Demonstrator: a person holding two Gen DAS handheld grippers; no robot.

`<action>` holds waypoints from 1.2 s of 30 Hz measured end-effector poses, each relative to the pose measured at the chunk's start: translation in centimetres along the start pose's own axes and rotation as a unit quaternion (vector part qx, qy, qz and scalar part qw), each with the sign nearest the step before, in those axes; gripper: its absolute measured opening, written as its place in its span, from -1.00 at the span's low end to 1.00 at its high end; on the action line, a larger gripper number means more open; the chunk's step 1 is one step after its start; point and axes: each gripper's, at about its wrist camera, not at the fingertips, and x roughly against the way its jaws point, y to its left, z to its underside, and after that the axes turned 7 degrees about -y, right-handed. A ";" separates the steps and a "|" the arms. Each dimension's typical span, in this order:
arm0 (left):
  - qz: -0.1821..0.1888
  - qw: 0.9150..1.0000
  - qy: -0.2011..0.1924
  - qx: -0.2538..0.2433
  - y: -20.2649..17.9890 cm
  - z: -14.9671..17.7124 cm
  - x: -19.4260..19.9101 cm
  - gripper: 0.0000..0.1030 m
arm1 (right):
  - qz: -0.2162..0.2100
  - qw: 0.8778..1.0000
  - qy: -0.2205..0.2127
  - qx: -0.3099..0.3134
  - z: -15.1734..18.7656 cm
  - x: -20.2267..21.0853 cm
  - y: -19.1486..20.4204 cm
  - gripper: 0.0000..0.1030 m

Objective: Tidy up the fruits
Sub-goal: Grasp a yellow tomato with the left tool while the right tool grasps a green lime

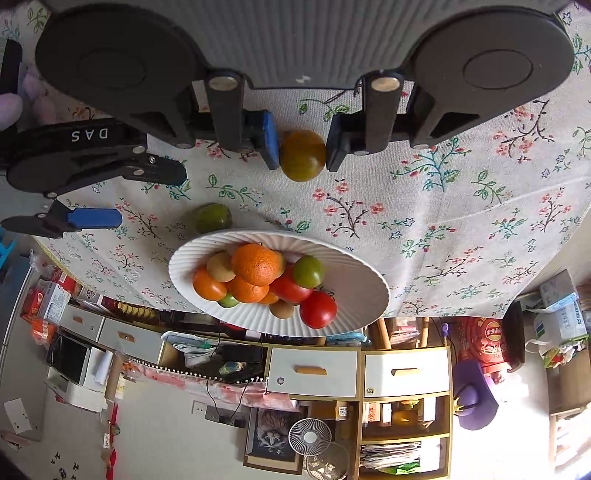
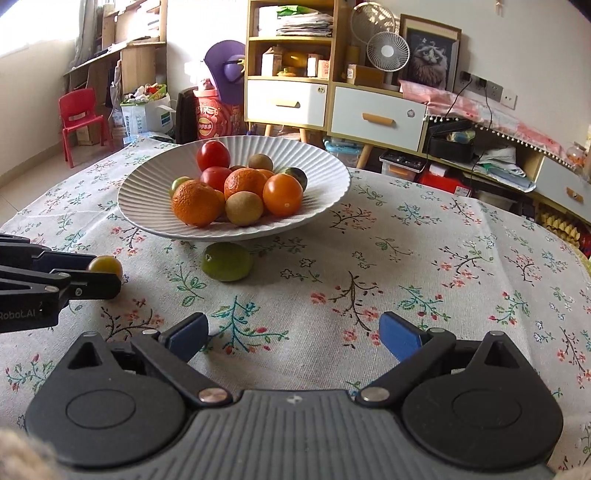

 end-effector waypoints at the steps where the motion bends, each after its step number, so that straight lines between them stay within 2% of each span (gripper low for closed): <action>1: -0.001 1.000 0.002 0.005 0.2 0.0 0.1 -0.60 | -0.001 1.000 -0.001 0.002 -0.1 -0.1 0.3 0.86; 6: -0.005 1.000 0.010 0.018 1.4 0.0 0.5 -0.60 | -0.015 1.000 -0.007 0.017 -0.9 -0.9 2.1 0.70; 12: 0.002 0.999 0.016 0.039 2.1 0.2 0.8 -0.60 | -0.017 0.999 -0.006 0.030 -1.4 -1.9 3.4 0.37; 15: 0.003 0.999 0.017 0.045 2.4 0.3 0.9 -0.60 | -0.011 1.000 -0.006 0.024 -1.7 -2.2 3.4 0.14; 20: 0.006 0.999 0.017 0.047 2.5 0.4 1.1 -0.60 | 0.007 1.000 -0.002 0.009 -1.9 -2.5 3.2 -0.37; 36: 0.019 0.999 0.011 0.040 2.2 0.1 2.0 -0.60 | 0.006 1.000 0.010 -0.015 -1.5 0.4 2.2 -0.37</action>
